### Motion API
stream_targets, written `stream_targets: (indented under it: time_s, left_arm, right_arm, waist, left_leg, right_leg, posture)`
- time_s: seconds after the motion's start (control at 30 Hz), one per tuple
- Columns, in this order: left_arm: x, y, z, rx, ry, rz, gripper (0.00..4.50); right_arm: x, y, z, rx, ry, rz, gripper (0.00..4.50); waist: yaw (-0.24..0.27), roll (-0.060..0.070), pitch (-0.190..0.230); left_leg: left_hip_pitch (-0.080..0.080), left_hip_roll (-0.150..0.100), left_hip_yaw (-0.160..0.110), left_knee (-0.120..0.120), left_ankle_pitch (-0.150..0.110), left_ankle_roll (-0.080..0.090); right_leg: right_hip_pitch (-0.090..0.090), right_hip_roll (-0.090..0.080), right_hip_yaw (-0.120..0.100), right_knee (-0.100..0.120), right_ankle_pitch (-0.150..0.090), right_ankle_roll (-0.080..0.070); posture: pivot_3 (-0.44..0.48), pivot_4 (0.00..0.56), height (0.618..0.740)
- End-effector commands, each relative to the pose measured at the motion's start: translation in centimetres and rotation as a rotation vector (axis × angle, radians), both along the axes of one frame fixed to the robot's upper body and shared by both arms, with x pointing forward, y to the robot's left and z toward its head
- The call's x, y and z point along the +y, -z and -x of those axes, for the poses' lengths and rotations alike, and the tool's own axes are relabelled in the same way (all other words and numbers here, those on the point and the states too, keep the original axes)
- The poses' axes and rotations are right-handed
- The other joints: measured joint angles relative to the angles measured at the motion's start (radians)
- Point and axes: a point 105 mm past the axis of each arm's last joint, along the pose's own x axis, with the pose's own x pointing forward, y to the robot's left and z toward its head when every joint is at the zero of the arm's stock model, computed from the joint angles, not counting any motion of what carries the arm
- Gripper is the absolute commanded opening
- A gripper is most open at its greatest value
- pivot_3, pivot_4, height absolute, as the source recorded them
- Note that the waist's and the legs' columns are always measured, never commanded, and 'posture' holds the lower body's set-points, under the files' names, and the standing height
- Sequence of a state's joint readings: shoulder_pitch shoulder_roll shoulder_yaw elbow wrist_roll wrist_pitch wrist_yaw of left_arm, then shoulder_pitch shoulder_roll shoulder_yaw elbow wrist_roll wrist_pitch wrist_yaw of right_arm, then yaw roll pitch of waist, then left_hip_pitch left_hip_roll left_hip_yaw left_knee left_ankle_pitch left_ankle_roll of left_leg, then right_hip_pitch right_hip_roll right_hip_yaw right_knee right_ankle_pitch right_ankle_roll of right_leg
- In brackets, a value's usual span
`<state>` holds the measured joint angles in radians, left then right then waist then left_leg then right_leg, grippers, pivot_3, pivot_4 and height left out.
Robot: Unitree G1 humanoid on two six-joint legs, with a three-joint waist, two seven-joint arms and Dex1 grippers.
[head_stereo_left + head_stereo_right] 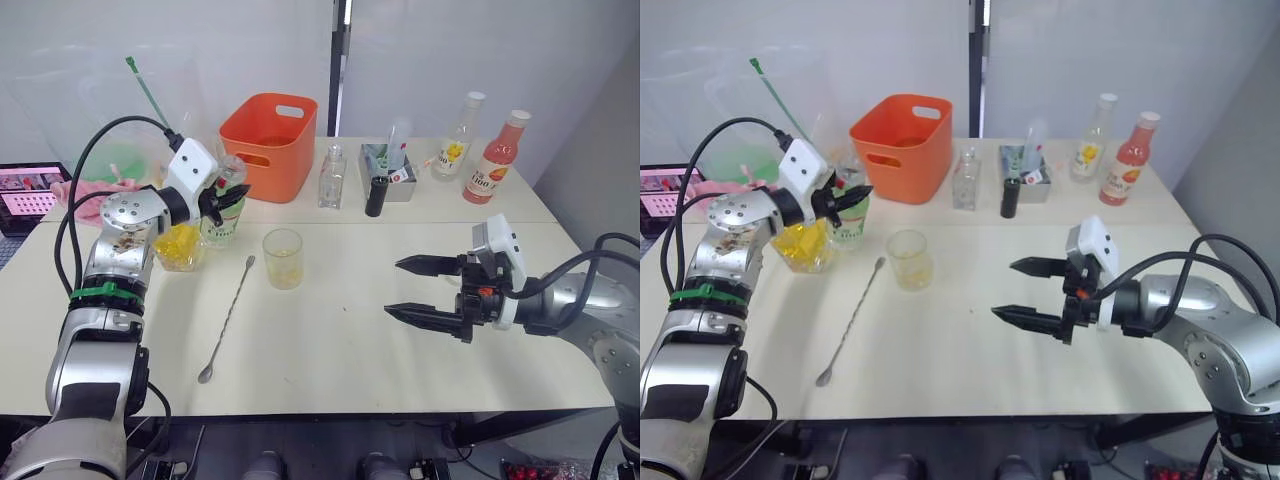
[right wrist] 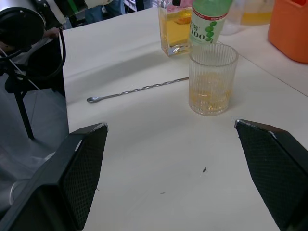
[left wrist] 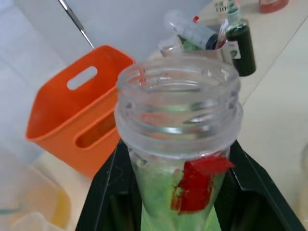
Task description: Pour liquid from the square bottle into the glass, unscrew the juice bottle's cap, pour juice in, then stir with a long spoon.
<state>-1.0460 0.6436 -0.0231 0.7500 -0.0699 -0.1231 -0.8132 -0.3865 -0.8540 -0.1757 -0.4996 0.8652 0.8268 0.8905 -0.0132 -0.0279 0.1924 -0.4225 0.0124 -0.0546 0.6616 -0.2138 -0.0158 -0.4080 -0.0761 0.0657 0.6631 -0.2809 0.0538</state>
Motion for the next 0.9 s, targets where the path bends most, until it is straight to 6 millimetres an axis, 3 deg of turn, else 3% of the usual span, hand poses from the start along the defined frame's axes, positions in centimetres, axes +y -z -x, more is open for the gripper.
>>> stream_targets:
  time_s: [0.03, 0.43, 0.9]
  left_arm:
    - [-1.2, -3.2, 0.4, -0.152, 0.047, -0.034, 1.39]
    - [-2.7, -1.4, 0.2, -0.236, 0.102, -0.143, 1.39]
    - [-2.5, 1.0, 0.4, -0.302, 0.091, -0.263, 1.39]
  right_arm:
    - [0.2, -1.0, 0.5, -0.031, 0.006, -0.028, 4.48]
    - [0.3, -1.2, 0.6, -0.026, 0.057, -0.050, 4.48]
    - [0.6, -1.4, 0.8, -0.009, 0.071, -0.083, 4.48]
  waist:
    - [0.000, 0.000, 0.000]
    - [-0.001, 0.000, 0.000]
    - [-0.002, 0.000, 0.000]
  left_leg:
    - [0.000, 0.000, 0.000, 0.000, 0.000, 0.000]
    - [-0.001, 0.000, 0.000, 0.000, 0.000, 0.000]
    - [-0.001, 0.000, 0.000, 0.000, 0.000, 0.000]
  right_leg:
    - [0.000, 0.000, 0.000, 0.000, 0.000, 0.000]
    - [-0.001, 0.000, 0.000, 0.001, 0.000, 0.000]
    - [-0.001, 0.000, 0.000, 0.001, 0.000, 0.000]
  posture:
    - [0.000, 0.150, 0.740]
    - [0.000, 0.150, 0.740]
    - [0.000, 0.150, 0.740]
